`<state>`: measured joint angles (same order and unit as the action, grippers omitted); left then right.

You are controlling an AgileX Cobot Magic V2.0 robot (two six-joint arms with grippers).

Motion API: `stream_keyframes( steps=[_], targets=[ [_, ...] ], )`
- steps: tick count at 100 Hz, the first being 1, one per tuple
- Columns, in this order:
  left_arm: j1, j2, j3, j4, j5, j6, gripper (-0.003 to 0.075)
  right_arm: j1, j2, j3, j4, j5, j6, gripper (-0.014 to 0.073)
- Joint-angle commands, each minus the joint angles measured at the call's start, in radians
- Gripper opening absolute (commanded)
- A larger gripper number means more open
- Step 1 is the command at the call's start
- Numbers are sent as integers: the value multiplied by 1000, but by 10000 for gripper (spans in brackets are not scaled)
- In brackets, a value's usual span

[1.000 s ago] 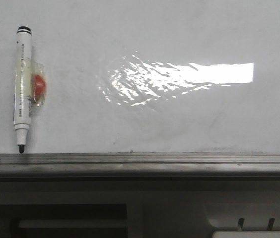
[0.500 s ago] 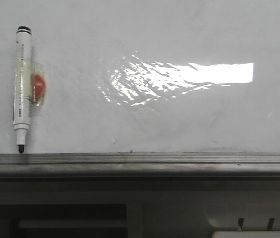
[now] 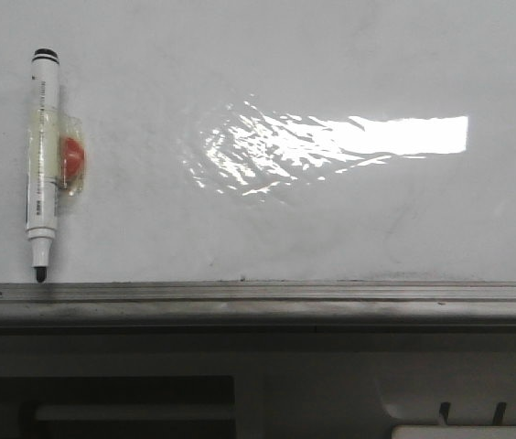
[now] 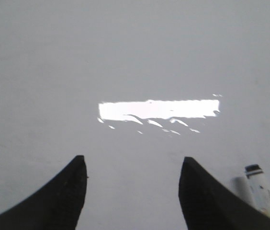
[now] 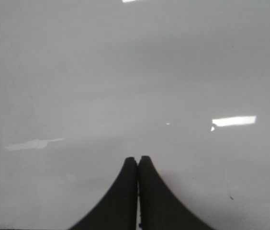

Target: Write number 9 on whiteboard

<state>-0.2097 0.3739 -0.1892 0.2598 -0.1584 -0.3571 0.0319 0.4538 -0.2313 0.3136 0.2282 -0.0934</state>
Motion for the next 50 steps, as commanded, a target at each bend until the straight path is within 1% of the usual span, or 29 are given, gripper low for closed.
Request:
stream_keyframes(
  steps=[1, 12, 24, 34, 46, 50],
  targets=[
    [-96, 79, -28, -2, -90, -45, 398, -1, 11, -36, 4, -62, -3, -69],
    [-221, 159, -28, -19, -121, -119, 398, -1, 11, -36, 4, -58, -3, -69],
    [-345, 236, -28, -19, -131, -121, 398, -1, 11, -36, 4, -57, -3, -69],
    [-417, 294, -28, -19, -131, -121, 398, -1, 11, -36, 4, -57, -3, -69],
    [-462, 350, -28, -51, -134, -125, 398, -1, 11, -36, 4, -53, -3, -69],
    [-469, 373, -28, -54, -154, -125, 398, -1, 11, -36, 4, -57, -3, -69]
  ],
)
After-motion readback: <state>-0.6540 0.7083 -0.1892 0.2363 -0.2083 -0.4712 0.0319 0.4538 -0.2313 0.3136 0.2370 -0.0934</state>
